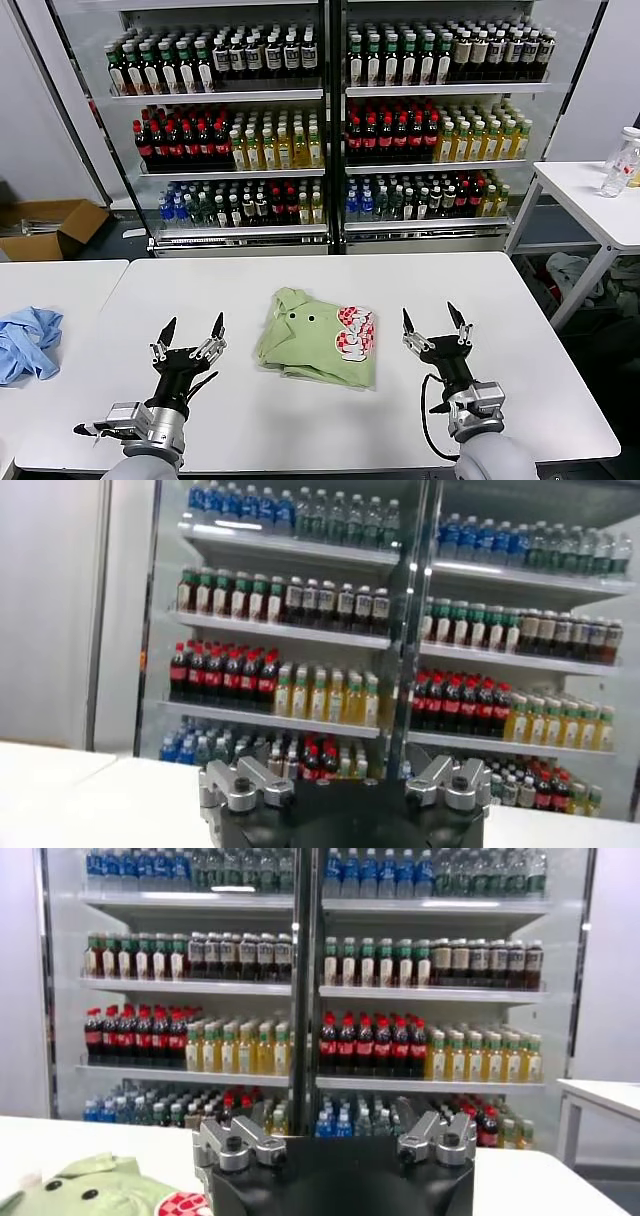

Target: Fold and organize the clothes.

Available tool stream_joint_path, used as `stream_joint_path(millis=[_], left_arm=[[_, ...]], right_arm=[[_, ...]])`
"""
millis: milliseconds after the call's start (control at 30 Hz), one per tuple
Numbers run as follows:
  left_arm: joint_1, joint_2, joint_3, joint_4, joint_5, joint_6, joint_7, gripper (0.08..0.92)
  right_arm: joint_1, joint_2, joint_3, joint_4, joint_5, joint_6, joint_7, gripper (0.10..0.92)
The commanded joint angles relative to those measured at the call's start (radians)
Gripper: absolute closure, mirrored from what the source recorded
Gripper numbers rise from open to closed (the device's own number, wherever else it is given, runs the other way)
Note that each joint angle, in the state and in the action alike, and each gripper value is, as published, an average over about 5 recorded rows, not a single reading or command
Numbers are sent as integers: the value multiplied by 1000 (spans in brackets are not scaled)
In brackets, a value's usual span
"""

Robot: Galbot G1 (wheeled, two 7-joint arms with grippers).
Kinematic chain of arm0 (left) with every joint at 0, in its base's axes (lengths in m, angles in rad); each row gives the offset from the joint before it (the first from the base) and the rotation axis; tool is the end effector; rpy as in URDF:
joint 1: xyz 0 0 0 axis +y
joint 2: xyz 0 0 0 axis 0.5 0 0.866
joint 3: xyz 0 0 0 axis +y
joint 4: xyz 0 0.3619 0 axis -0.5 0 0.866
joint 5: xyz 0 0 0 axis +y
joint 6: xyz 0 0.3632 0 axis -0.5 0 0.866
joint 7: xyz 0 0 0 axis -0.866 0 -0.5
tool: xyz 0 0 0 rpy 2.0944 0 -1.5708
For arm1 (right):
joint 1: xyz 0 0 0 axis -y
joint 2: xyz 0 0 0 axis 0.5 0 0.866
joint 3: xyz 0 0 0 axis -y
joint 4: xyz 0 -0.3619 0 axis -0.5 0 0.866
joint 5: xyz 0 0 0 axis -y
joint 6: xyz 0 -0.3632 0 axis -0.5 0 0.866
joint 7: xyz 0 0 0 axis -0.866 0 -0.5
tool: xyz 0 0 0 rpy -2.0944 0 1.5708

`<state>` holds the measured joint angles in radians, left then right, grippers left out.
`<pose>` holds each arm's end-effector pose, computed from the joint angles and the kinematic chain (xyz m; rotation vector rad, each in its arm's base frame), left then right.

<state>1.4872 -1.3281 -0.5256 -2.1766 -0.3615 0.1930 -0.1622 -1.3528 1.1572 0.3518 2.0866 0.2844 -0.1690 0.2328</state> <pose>0.2061 0.0379 -0.2632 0.0018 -3.0732 0.1986 0.2400 -0.0240 -0.2740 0.1604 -3.0994 0.0974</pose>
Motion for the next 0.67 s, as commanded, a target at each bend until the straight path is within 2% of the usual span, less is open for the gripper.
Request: stream_joint_path(millis=[33, 667], left_arm=[[58, -5, -8, -40, 83, -51, 52, 177], [121, -29, -29, -93, 112, -62, 92, 177]], right_arm=[[-102, 29, 46, 82, -61, 24, -4, 203], [-156, 25, 75, 144, -94, 34, -3, 203]])
